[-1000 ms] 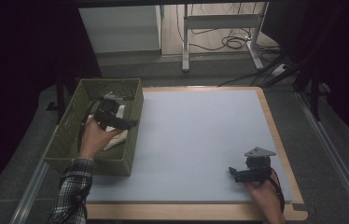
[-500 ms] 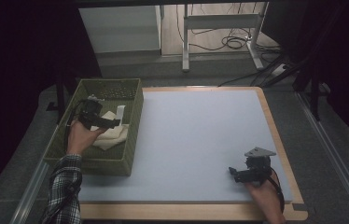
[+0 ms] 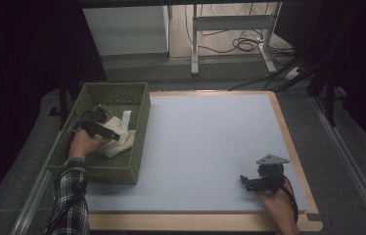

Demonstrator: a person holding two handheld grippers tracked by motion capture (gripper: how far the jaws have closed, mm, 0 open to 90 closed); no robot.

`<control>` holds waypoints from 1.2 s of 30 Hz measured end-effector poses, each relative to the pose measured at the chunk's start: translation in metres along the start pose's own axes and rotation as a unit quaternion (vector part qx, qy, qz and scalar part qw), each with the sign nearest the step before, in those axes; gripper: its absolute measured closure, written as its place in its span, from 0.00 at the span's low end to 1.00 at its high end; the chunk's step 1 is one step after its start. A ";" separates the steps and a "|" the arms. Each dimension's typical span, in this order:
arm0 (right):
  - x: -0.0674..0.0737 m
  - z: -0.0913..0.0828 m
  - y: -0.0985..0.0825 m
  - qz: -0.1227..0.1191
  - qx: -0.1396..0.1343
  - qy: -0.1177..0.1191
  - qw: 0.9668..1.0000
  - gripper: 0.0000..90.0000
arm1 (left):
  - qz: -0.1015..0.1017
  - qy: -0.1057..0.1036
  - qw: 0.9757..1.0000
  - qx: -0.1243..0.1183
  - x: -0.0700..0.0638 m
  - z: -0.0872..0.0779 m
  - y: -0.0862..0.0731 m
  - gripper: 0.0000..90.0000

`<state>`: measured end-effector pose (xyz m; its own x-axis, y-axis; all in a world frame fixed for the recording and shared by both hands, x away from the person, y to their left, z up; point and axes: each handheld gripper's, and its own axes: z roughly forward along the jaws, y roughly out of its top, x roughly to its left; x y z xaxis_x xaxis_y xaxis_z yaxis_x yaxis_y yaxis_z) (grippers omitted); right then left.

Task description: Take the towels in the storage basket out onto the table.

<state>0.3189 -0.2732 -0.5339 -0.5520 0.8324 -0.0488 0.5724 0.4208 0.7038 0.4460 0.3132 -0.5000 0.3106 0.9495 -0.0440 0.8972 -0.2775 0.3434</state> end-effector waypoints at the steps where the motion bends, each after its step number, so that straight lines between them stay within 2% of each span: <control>1: 0.000 0.000 0.000 0.000 0.000 0.000 1.000 0.00 | -0.003 -0.001 1.000 0.009 0.001 0.003 0.000 0.02; 3: 0.000 0.000 0.000 0.000 0.000 0.000 1.000 0.00 | -0.006 0.001 1.000 0.030 0.001 0.010 0.000 0.04; 5: 0.000 0.000 0.000 0.000 0.000 0.000 1.000 0.00 | 0.005 0.008 0.998 0.059 -0.002 0.017 0.000 0.06; 6: 0.000 0.000 0.000 0.000 0.000 0.000 1.000 0.00 | 0.003 0.006 0.998 0.060 -0.002 0.018 0.000 0.06; 9: 0.000 0.000 0.000 0.000 0.000 0.000 1.000 0.00 | -0.009 -0.007 0.998 0.059 -0.002 0.015 -0.001 0.19; 10: 0.000 0.000 0.000 0.000 0.000 0.000 1.000 0.00 | -0.008 -0.011 0.998 0.060 -0.002 0.012 -0.001 0.26; 11: 0.000 0.000 0.000 0.000 0.000 0.000 1.000 0.00 | -0.003 -0.004 0.998 0.059 -0.004 0.010 -0.002 0.36; 12: 0.000 0.000 0.000 0.000 0.000 0.000 1.000 0.00 | -0.001 -0.011 0.998 0.060 -0.004 0.008 -0.002 0.47; 14: 0.000 0.000 0.000 0.000 0.000 0.000 1.000 0.00 | 0.001 -0.008 0.998 0.061 -0.006 0.007 -0.003 0.58; 16: 0.000 0.000 0.000 0.000 0.000 0.000 1.000 0.00 | 0.001 -0.017 0.998 0.060 -0.006 0.006 -0.004 0.74; 18: 0.000 0.000 0.000 0.000 0.000 0.000 1.000 0.00 | 0.010 -0.018 0.998 0.061 -0.009 0.005 -0.004 0.80; 21: 0.000 0.000 0.000 0.000 0.000 0.000 1.000 0.00 | 0.007 -0.026 0.998 0.056 -0.007 0.002 -0.004 0.83; 23: 0.000 0.000 0.000 0.000 0.000 0.000 1.000 0.00 | -0.010 -0.044 0.998 0.036 -0.003 -0.003 -0.005 0.83; 25: 0.000 0.000 0.000 0.000 0.000 0.000 1.000 0.00 | -0.015 -0.045 0.999 0.010 -0.002 -0.011 -0.006 0.83; 28: 0.000 0.000 0.000 0.000 0.000 0.000 1.000 0.00 | -0.030 -0.059 0.997 -0.031 0.001 -0.027 -0.009 0.82; 32: 0.000 0.000 0.000 0.000 0.000 0.000 1.000 0.00 | -0.028 -0.057 0.996 -0.057 0.002 -0.049 -0.011 0.82; 36: 0.000 0.000 0.000 0.000 0.000 0.000 1.000 0.00 | -0.025 -0.060 0.994 -0.090 0.002 -0.073 -0.014 0.82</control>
<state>0.3188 -0.2732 -0.5339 -0.5522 0.8323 -0.0490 0.5721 0.4210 0.7039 0.4115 0.3301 -0.4364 0.3115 0.9345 -0.1723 0.8455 -0.1899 0.4990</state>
